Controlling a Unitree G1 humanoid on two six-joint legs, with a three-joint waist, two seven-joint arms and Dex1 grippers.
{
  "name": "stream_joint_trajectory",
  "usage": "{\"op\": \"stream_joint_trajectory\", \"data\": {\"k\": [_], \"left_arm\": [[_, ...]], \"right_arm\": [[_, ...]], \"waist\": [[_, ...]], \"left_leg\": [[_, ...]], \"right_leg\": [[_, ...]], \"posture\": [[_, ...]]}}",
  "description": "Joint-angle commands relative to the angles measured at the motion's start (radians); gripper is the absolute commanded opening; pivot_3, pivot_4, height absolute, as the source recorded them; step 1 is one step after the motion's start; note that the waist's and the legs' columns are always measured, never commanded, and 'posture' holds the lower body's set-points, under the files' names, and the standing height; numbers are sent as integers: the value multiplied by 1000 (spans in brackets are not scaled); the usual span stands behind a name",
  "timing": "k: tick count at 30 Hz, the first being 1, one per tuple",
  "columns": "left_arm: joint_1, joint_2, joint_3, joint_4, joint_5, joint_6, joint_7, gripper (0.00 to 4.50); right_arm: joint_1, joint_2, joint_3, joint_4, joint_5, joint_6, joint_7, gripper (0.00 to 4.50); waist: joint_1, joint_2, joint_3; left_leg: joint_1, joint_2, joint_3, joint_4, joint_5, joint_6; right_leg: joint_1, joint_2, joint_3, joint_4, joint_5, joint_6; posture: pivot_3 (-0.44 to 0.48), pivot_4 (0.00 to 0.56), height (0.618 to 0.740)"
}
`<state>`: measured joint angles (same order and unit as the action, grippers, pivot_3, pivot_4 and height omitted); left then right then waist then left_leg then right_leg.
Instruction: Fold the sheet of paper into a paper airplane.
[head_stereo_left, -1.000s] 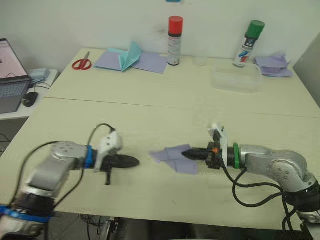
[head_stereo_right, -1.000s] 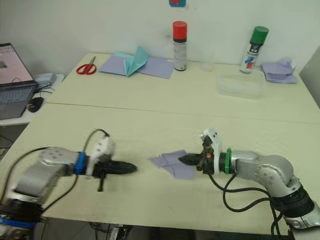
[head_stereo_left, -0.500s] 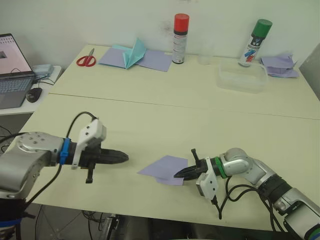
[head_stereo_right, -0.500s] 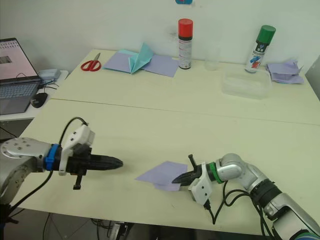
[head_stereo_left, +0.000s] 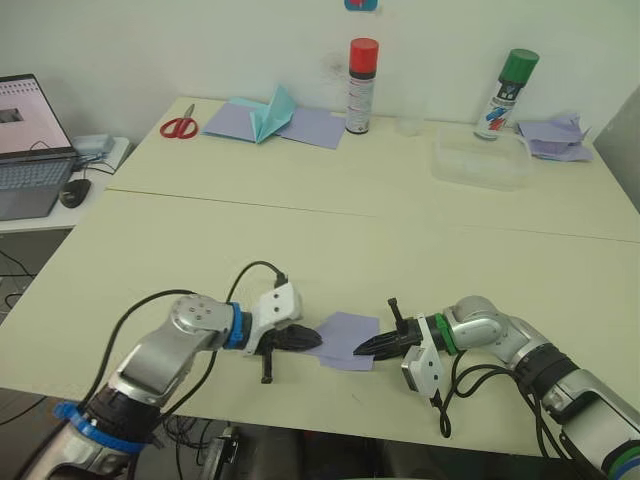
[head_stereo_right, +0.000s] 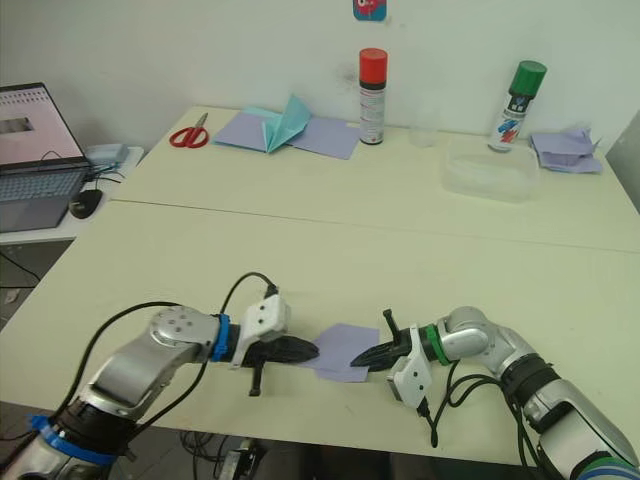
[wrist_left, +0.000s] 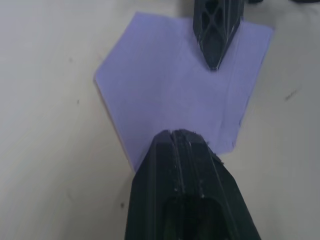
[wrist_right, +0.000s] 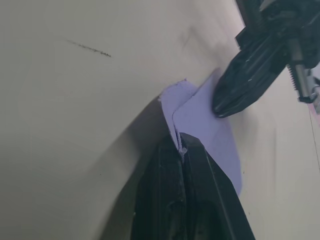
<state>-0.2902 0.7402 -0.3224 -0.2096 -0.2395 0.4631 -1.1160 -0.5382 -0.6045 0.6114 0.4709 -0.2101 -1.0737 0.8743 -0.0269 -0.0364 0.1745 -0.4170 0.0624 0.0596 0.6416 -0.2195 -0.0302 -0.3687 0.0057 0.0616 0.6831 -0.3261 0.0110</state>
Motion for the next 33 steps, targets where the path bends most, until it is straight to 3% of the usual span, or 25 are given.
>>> {"op": "stream_joint_trajectory", "data": {"k": [1, 3, 4, 8, 10, 13, 16, 19, 22, 26, 30, 33], "left_arm": [[7, 3, -74, 72, 94, -40, 3, 0], [4, -6, -90, 98, 109, -44, 8, 0], [-1, -12, -95, 112, 118, -48, 13, 0], [-5, -28, -102, 144, 131, -80, 13, 0], [6, -27, -96, 135, 121, -93, 6, 0], [33, 4, -67, 97, 91, -95, -21, 0], [62, 59, -37, 82, 87, -84, -47, 0], [74, 78, -32, 93, 95, -96, -51, 0], [75, 70, -33, 94, 102, -102, -46, 0], [80, 58, -28, 63, 93, -88, -40, 0], [103, 73, -24, 49, 97, -90, -43, 0], [116, 83, -20, 38, 95, -84, -47, 0]], "right_arm": [[36, -50, 1, -20, 33, 47, 51, 981], [59, -95, -7, -75, 75, 80, 79, 1812], [72, -120, -11, -107, 99, 100, 95, 1992], [141, -229, -58, -268, 218, 215, 144, 3389], [212, -309, -91, -394, 345, 359, 186, 4065], [354, -429, -174, -679, 699, 854, 128, 4065], [367, -501, -227, -869, 1269, 1463, -132, 4065], [319, -474, -272, -886, 1540, 1732, -306, 4065], [259, -415, -287, -807, 1771, 1929, -542, 4065], [213, -321, -292, -697, 2029, 2024, -807, 4065], [201, -243, -286, -616, 2158, 2044, -1034, 4065], [203, -193, -311, -587, 2181, 2067, -1112, 4065]], "waist": [[2, 2, -2], [4, 4, -3], [6, 4, -3], [14, 5, -4], [13, 6, -5], [19, 7, -6], [-9, 6, -6], [-22, 5, -6], [-22, 5, -6], [-22, 4, -6], [-23, 4, -6], [-26, 3, -7]], "left_leg": [[1, 0, 0, 0, 0, 0], [3, -2, 0, 2, -1, 1], [5, -2, 0, 2, -1, 2], [18, -5, 1, 1, -4, 6], [19, -5, 1, 1, -4, 7], [19, -4, 0, 1, -4, 7], [19, -1, 0, -1, -4, 6], [20, 0, 0, -4, -4, 6], [19, 0, 0, -6, -4, 6], [16, -2, 1, -6, -4, 6], [16, -2, 2, -8, -4, 6], [17, -2, 3, -10, -4, 6]], "right_leg": [[1, 0, 0, 0, 0, 0], [5, -2, 0, -1, 0, 0], [7, -2, 0, -1, 0, 0], [22, -7, 0, -3, -2, -2], [23, -7, 0, -3, -2, -2], [23, -8, -1, -3, -2, -2], [22, -8, -3, -2, -2, -3], [22, -7, -5, -2, -3, -4], [19, -6, -5, -2, -4, -3], [16, -6, -3, -3, -4, -3], [15, -6, -1, -4, -6, 1], [15, -5, 0, -4, -6, 2]], "posture": [[0, 150, 740], [0, 150, 740], [0, 150, 740], [0, 150, 740], [0, 150, 740], [0, 150, 740], [0, 150, 740], [0, 150, 740], [0, 150, 740], [0, 150, 740], [0, 150, 740], [0, 150, 740]]}}
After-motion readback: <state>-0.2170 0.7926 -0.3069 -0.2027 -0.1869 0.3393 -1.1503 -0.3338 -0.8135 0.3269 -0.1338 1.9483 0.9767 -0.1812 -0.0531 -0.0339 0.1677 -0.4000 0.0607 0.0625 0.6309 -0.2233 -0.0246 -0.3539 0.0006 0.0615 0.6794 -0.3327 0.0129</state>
